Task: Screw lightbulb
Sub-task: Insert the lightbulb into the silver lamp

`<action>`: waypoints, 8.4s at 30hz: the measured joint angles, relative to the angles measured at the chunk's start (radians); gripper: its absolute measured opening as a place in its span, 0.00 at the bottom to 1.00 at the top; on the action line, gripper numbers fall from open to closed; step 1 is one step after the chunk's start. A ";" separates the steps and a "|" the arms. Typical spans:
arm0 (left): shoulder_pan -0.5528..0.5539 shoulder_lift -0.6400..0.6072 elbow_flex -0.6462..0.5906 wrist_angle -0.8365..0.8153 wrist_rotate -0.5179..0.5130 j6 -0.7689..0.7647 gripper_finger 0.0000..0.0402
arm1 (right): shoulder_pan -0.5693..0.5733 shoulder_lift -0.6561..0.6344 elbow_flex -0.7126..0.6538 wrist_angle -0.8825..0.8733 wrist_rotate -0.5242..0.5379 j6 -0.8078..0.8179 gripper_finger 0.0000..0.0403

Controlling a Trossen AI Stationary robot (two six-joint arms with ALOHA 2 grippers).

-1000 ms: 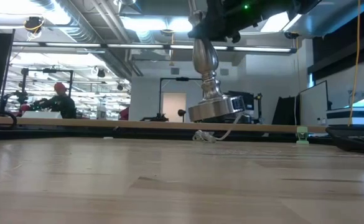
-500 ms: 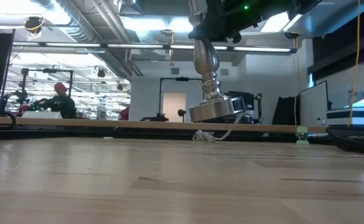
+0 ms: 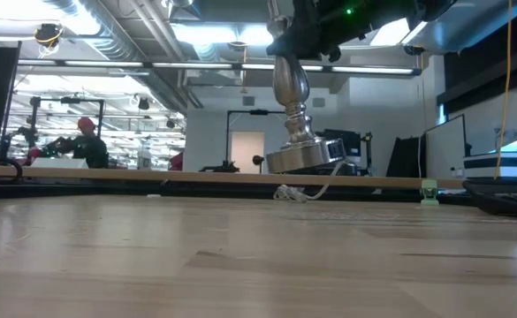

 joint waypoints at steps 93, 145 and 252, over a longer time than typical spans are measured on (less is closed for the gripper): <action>-0.146 0.066 -0.001 0.229 -0.289 0.196 0.70 | 0.013 -0.088 0.063 -0.210 0.022 -0.095 0.36; -0.110 0.011 0.003 -0.012 0.631 0.116 0.33 | 0.013 -0.132 0.057 -0.219 -0.828 -0.120 0.35; -0.031 -0.261 -0.428 -0.292 0.525 -0.196 0.70 | 0.013 0.165 -0.038 0.258 -0.466 0.005 0.81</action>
